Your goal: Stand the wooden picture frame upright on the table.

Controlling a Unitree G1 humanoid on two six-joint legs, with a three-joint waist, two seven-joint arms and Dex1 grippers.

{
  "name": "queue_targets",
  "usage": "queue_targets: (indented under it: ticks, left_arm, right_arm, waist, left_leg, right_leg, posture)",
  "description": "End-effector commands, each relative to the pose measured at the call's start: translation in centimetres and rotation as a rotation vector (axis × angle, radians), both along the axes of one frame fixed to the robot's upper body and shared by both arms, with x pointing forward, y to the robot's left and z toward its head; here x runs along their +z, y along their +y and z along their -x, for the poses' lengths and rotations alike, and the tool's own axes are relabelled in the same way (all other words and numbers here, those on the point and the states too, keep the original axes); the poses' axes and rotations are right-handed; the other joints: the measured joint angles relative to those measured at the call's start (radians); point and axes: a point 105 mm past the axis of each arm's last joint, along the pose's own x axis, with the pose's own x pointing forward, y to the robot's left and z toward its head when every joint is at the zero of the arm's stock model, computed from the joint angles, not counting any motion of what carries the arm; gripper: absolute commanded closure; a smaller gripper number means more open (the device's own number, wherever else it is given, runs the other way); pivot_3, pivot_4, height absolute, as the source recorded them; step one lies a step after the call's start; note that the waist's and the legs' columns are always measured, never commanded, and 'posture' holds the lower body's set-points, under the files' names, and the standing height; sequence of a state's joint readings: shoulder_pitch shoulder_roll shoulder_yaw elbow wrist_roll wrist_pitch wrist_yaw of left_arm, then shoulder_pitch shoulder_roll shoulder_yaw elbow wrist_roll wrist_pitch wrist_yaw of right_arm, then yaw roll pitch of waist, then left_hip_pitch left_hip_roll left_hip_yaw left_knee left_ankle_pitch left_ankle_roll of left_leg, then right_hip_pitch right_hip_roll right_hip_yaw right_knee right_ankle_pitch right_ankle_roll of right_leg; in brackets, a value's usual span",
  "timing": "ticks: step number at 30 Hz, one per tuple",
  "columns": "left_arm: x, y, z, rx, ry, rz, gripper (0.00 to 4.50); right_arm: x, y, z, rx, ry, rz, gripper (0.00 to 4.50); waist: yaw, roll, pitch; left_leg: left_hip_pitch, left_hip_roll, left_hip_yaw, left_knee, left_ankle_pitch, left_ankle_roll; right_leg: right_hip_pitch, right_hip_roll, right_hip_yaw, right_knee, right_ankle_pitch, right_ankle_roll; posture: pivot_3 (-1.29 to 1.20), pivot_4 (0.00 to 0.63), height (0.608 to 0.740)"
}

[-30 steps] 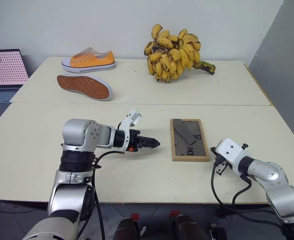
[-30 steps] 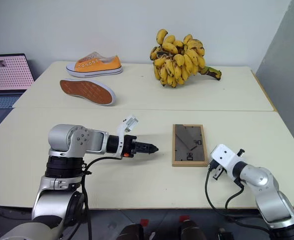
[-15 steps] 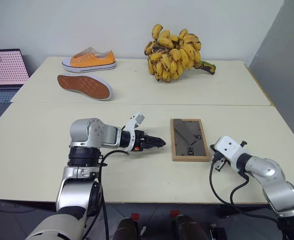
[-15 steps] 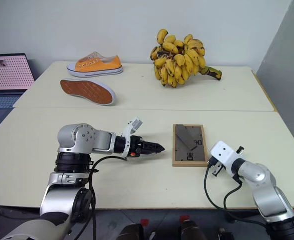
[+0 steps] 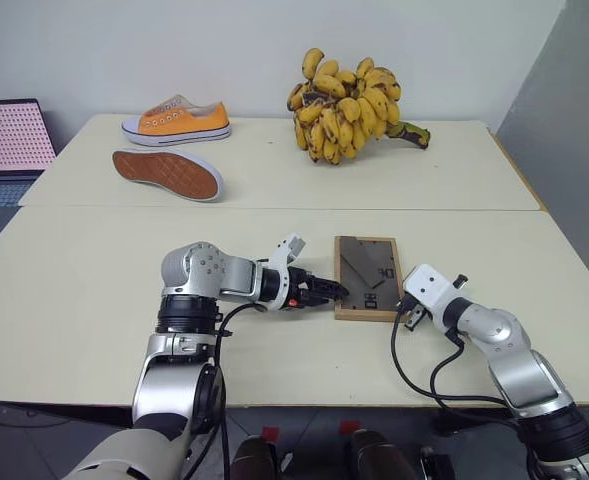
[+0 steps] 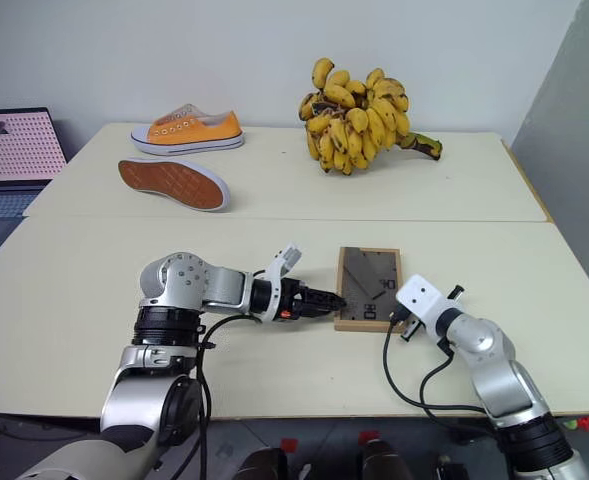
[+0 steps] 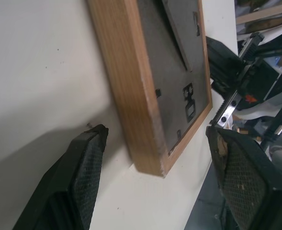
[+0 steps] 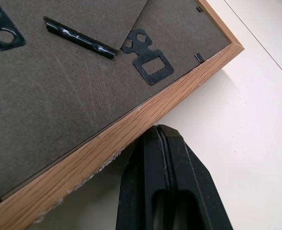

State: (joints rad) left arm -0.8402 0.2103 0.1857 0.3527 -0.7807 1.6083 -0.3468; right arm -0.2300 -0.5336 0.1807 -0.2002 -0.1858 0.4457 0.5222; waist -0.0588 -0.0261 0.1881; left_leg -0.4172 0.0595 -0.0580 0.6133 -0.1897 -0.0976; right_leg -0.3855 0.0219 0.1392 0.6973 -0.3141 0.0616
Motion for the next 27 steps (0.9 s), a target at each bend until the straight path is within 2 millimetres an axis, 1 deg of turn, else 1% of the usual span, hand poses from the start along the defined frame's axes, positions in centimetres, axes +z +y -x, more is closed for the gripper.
queue_targets:
  ticks: [1,4,7,9,12,15,19,22,27]
  left_arm:
    - [0.9,-0.3,-0.1,-0.002,-0.01,0.028,0.97]
    - [1.0,-0.3,-0.2,0.005,-0.009,0.029,0.97]
    - [1.4,-0.2,-0.5,0.021,-0.009,0.039,0.97]
    - [1.4,-0.2,-0.6,0.027,-0.008,0.04,0.97]
    - [1.3,0.0,-0.5,0.029,-0.004,0.032,0.97]
    - [1.2,0.1,-0.5,0.037,0.0,0.028,0.97]
    - [1.3,0.0,-0.6,0.045,0.0,0.028,0.97]
    - [1.5,-0.1,-0.7,0.048,-0.002,0.03,0.97]
    - [1.7,-0.2,-0.8,0.048,-0.001,0.042,0.97]
  right_arm:
    - [1.2,1.4,-0.1,0.032,-0.037,-0.017,4.5]
    - [1.4,2.1,-0.1,0.042,-0.042,-0.028,4.5]
    - [2.0,3.3,-0.2,0.073,-0.063,-0.026,4.5]
    - [2.3,2.9,-0.4,0.085,-0.086,0.032,4.5]
    - [2.4,1.1,-0.6,0.054,-0.079,0.06,4.5]
    - [2.1,0.8,-0.7,0.043,-0.068,0.055,4.5]
    - [1.9,2.2,-0.8,0.042,-0.065,0.009,4.5]
    - [2.4,3.3,-1.2,0.043,-0.08,-0.022,4.5]
    - [3.2,4.3,-1.8,0.029,-0.095,-0.07,4.5]
  waist:
    - [0.0,0.0,0.0]
    - [-0.002,0.0,0.0]
    - [-0.002,0.0,0.0]
    - [-0.001,0.0,0.0]
    - [0.001,0.0,0.0]
    - [0.002,0.0,0.0]
    - [0.0,0.0,0.0]
    - [0.0,0.0,0.0]
    - [0.0,0.0,0.0]
  left_leg:
    - [0.0,0.0,0.0,0.0,0.0,0.0]
    - [0.0,0.0,0.0,0.0,0.0,0.0]
    - [0.0,0.0,0.0,0.0,0.0,0.0]
    - [0.0,0.0,0.0,0.0,0.0,0.0]
    - [0.0,0.0,0.0,0.0,0.0,0.0]
    - [-0.001,-0.001,0.0,0.0,0.0,0.0]
    - [0.0,-0.001,0.0,0.0,0.0,0.0]
    - [0.0,-0.001,0.0,0.0,0.0,0.0]
    - [0.0,-0.001,0.0,0.0,0.0,0.0]
  right_leg:
    - [0.0,0.0,0.0,0.0,0.0,0.0]
    - [0.0,0.0,0.0,0.0,0.0,0.0]
    - [0.0,0.0,0.0,0.0,0.0,0.0]
    - [0.0,0.0,0.0,0.0,0.0,0.0]
    - [0.0,0.0,0.0,0.0,0.0,0.0]
    - [0.0,-0.001,0.0,-0.001,0.0,0.0]
    - [0.0,-0.001,0.0,0.0,0.0,0.0]
    - [0.0,-0.001,0.0,0.0,0.0,0.0]
    - [0.0,-0.001,-0.001,0.0,0.0,0.0]
  posture:
    - [0.0,0.15,0.74]
    - [0.0,0.15,0.74]
    - [0.0,0.15,0.74]
    - [0.0,0.15,0.74]
    - [0.0,0.15,0.74]
    - [0.0,0.15,0.74]
    - [0.0,0.15,0.74]
    - [0.0,0.15,0.74]
    - [0.0,0.15,0.74]
